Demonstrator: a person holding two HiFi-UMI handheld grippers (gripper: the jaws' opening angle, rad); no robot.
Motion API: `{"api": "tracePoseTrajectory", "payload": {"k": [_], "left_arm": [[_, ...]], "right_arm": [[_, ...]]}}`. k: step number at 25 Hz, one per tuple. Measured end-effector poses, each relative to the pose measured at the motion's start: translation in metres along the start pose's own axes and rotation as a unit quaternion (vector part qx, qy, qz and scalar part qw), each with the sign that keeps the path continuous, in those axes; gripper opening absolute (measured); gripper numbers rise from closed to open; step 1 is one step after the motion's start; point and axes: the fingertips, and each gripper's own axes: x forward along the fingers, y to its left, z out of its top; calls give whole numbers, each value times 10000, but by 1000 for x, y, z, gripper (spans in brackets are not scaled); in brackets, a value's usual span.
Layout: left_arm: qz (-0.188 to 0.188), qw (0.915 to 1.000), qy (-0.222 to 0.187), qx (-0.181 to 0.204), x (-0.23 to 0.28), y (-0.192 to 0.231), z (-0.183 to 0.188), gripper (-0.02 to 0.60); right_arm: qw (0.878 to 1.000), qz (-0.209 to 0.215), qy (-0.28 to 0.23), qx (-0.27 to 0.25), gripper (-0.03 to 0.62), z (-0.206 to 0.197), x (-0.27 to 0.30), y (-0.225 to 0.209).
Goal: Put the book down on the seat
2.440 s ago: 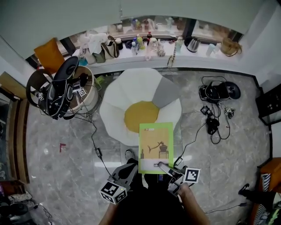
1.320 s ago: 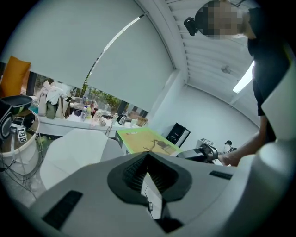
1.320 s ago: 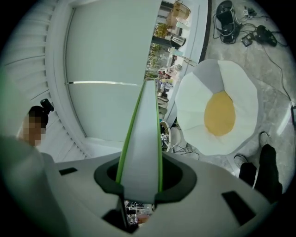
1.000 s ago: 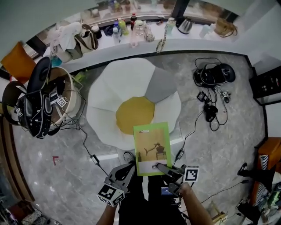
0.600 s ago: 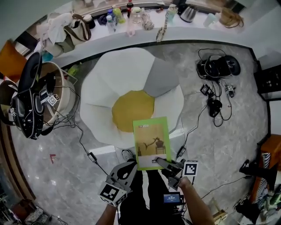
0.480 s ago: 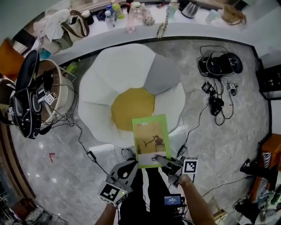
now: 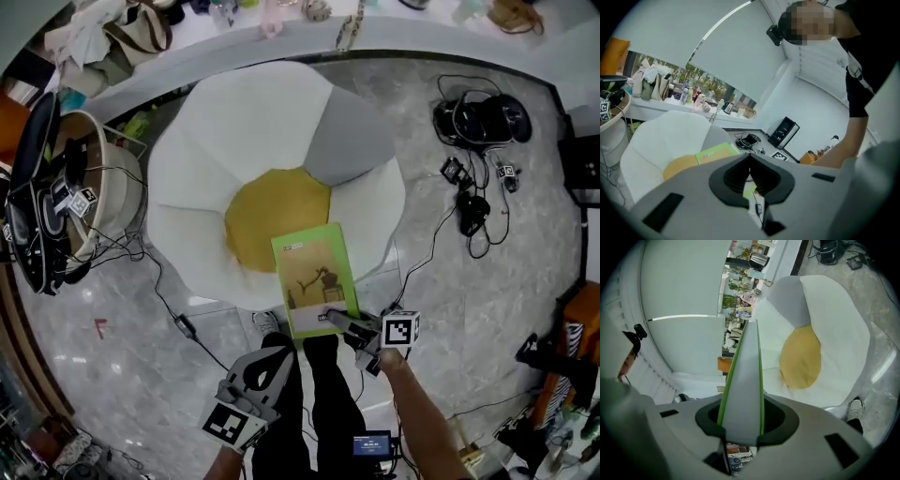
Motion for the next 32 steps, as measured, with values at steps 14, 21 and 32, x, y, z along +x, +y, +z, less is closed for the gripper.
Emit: {"api": "tracePoseTrajectory", "payload": {"k": [14,21,32], "left_arm": [[103,9969,397,-673,27,18,-62,12],[154,9957,383,-824,33,28,-73,12],[149,9936,504,-1004,35,33,-95,12]], "right_arm": [[9973,-461,195,530,147,36,51,-123],[9935,-903,362,590,147,55,73,-170],[9893,-1118,522,774,147,64,90,-207]]}}
